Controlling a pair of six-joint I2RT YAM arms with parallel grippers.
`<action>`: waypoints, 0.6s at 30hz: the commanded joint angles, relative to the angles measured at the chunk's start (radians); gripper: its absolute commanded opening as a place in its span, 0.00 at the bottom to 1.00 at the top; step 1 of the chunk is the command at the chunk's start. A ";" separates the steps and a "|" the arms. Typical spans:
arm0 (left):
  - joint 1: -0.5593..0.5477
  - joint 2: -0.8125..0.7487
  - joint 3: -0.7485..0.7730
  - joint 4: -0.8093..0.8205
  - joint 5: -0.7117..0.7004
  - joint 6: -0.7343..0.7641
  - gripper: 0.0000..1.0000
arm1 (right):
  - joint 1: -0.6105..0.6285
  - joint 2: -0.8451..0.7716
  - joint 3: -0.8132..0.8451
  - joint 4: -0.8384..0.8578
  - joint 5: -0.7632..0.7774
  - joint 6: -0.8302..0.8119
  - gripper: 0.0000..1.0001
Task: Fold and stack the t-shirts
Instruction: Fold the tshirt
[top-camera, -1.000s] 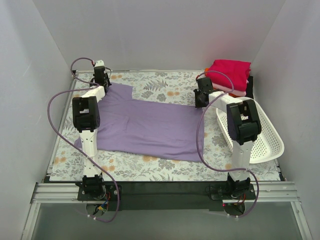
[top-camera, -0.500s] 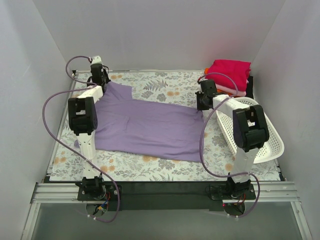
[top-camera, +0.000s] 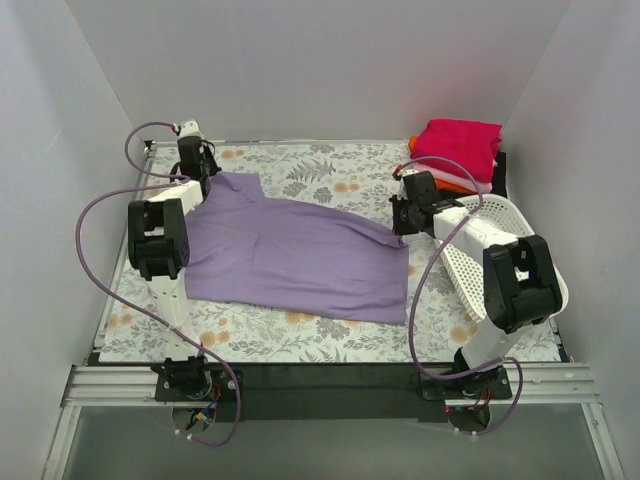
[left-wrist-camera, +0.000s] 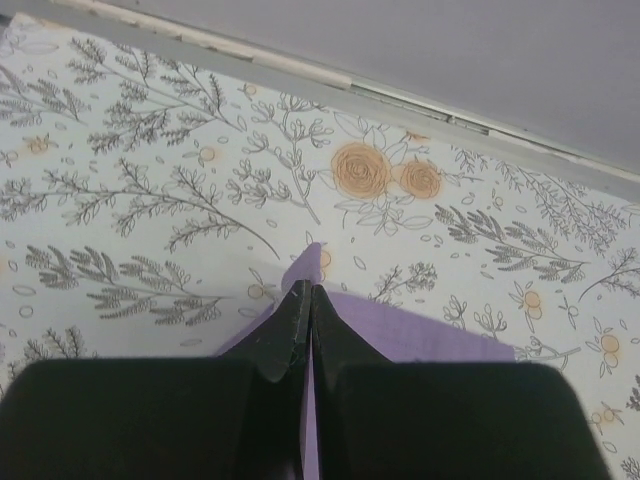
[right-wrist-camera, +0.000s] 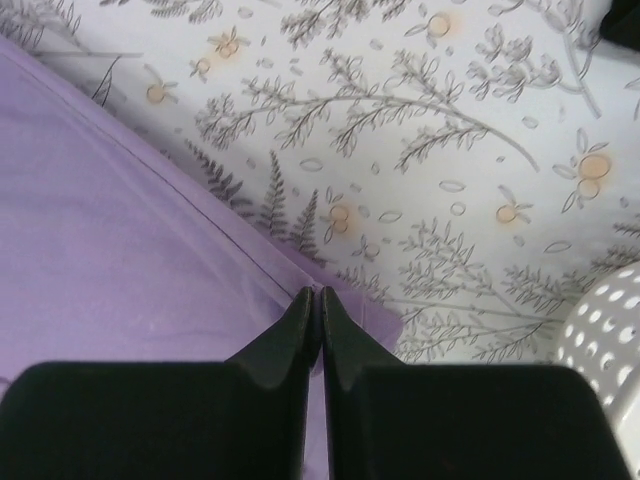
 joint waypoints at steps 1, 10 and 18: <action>0.010 -0.142 -0.068 0.030 0.017 -0.049 0.00 | 0.023 -0.096 -0.044 0.011 -0.012 0.004 0.01; 0.018 -0.328 -0.336 0.114 -0.076 -0.115 0.00 | 0.070 -0.251 -0.180 -0.020 0.002 0.007 0.01; 0.026 -0.538 -0.569 0.148 -0.208 -0.149 0.00 | 0.099 -0.363 -0.269 -0.055 0.010 0.010 0.01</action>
